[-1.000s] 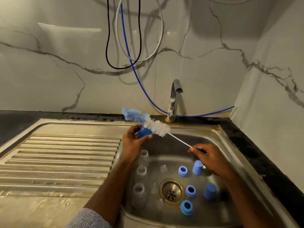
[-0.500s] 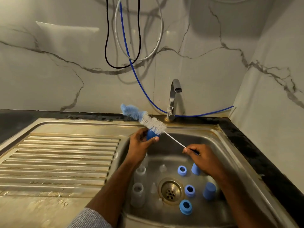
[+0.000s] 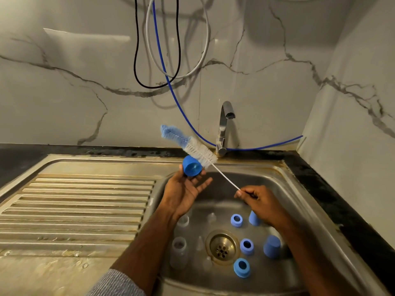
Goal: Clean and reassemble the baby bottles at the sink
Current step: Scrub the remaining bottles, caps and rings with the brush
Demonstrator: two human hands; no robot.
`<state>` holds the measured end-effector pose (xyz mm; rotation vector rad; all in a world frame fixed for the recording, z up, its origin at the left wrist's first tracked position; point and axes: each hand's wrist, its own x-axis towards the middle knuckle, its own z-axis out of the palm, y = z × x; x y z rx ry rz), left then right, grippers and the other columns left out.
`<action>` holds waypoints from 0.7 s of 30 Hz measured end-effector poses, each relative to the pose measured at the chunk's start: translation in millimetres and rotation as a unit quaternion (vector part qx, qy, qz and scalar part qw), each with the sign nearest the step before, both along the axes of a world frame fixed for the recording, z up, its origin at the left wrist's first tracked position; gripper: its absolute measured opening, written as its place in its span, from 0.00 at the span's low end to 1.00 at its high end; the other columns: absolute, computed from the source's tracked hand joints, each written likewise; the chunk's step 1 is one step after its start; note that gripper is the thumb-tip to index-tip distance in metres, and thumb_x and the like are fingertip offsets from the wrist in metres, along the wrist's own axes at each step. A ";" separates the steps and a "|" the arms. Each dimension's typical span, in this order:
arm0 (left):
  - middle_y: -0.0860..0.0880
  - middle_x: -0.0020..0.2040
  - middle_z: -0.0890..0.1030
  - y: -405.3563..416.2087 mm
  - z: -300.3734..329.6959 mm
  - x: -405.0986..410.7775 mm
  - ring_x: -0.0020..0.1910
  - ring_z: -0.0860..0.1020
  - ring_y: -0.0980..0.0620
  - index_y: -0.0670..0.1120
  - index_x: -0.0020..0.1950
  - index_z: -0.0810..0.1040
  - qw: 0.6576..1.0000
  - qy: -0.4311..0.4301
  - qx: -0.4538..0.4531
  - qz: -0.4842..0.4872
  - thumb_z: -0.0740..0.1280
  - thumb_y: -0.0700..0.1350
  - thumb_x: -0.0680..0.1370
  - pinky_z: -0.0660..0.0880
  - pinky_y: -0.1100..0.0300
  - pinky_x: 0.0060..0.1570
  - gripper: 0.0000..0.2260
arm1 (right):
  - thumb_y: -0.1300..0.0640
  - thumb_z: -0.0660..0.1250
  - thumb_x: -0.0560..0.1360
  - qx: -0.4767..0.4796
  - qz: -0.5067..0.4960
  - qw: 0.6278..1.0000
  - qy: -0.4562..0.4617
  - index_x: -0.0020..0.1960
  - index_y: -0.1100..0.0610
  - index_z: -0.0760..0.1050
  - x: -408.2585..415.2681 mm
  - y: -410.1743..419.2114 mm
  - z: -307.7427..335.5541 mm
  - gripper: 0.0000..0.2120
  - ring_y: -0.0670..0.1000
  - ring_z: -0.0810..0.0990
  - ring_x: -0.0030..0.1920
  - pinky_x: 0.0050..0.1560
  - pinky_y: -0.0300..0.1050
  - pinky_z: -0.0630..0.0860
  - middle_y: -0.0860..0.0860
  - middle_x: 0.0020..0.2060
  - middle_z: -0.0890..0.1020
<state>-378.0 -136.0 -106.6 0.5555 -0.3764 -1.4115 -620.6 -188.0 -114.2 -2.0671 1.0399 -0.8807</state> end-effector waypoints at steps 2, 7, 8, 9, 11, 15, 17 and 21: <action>0.40 0.55 0.84 -0.1 -0.6 5.4 0.47 0.83 0.48 0.43 0.69 0.74 1.000 -0.015 0.004 -0.007 0.54 0.53 0.85 0.79 0.44 0.54 0.20 | 0.57 0.68 0.80 0.023 0.001 1.000 0.010 0.44 0.45 0.83 -9.1 -1.0 1.3 0.11 0.42 0.83 0.42 0.43 0.30 0.75 0.42 0.39 0.86; 0.42 0.48 0.84 -0.2 -3.0 -6.0 0.42 0.80 0.50 0.44 0.66 0.76 0.996 -0.075 0.032 -0.029 0.52 0.56 0.86 0.82 0.50 0.46 0.21 | 0.56 0.67 0.80 0.007 0.009 1.000 0.000 0.44 0.46 0.83 5.0 4.0 -2.1 0.10 0.44 0.79 0.34 0.38 0.36 0.75 0.48 0.34 0.84; 0.42 0.48 0.84 -0.8 -2.3 -6.1 0.42 0.79 0.50 0.44 0.66 0.76 0.997 -0.062 0.028 -0.020 0.53 0.56 0.85 0.82 0.50 0.46 0.21 | 0.56 0.67 0.80 0.007 0.013 1.000 -0.003 0.44 0.46 0.83 6.0 4.3 -2.2 0.09 0.46 0.79 0.33 0.38 0.38 0.75 0.50 0.34 0.84; 0.42 0.48 0.84 -1.3 -1.8 -4.1 0.43 0.79 0.50 0.44 0.66 0.76 0.999 -0.047 0.023 -0.007 0.54 0.57 0.85 0.81 0.50 0.47 0.21 | 0.55 0.67 0.80 0.012 0.020 1.000 -0.001 0.45 0.47 0.84 4.3 3.3 -1.9 0.09 0.48 0.79 0.34 0.39 0.39 0.76 0.51 0.35 0.84; 0.41 0.52 0.84 -1.7 -2.0 3.2 0.44 0.79 0.50 0.44 0.67 0.76 0.999 -0.033 0.019 0.015 0.55 0.57 0.85 0.80 0.50 0.51 0.21 | 0.54 0.67 0.80 0.034 0.033 0.999 0.015 0.45 0.47 0.84 -4.7 0.5 -2.2 0.09 0.48 0.80 0.36 0.41 0.39 0.77 0.51 0.36 0.85; 0.39 0.59 0.82 0.8 -4.1 0.1 0.47 0.81 0.48 0.45 0.66 0.76 0.990 -0.140 0.021 0.011 0.61 0.54 0.81 0.81 0.50 0.52 0.18 | 0.54 0.67 0.80 0.046 0.019 0.998 0.023 0.44 0.46 0.84 -8.3 -0.9 -4.5 0.09 0.47 0.80 0.35 0.40 0.34 0.76 0.50 0.35 0.84; 0.40 0.58 0.82 2.2 -9.1 -13.2 0.48 0.83 0.47 0.45 0.64 0.77 0.976 -0.216 0.011 -0.012 0.66 0.48 0.80 0.82 0.49 0.52 0.14 | 0.56 0.67 0.80 0.036 -0.007 0.999 0.010 0.44 0.45 0.83 -6.0 -2.3 -2.2 0.10 0.47 0.82 0.39 0.42 0.34 0.76 0.50 0.37 0.86; 0.44 0.57 0.83 1.7 -35.9 -48.2 0.53 0.82 0.51 0.42 0.64 0.77 0.853 -0.514 -0.054 -0.072 0.72 0.36 0.77 0.80 0.57 0.55 0.16 | 0.62 0.69 0.79 0.060 -0.051 0.997 0.014 0.46 0.57 0.85 -28.0 -8.9 9.4 0.07 0.46 0.83 0.43 0.49 0.37 0.76 0.53 0.42 0.87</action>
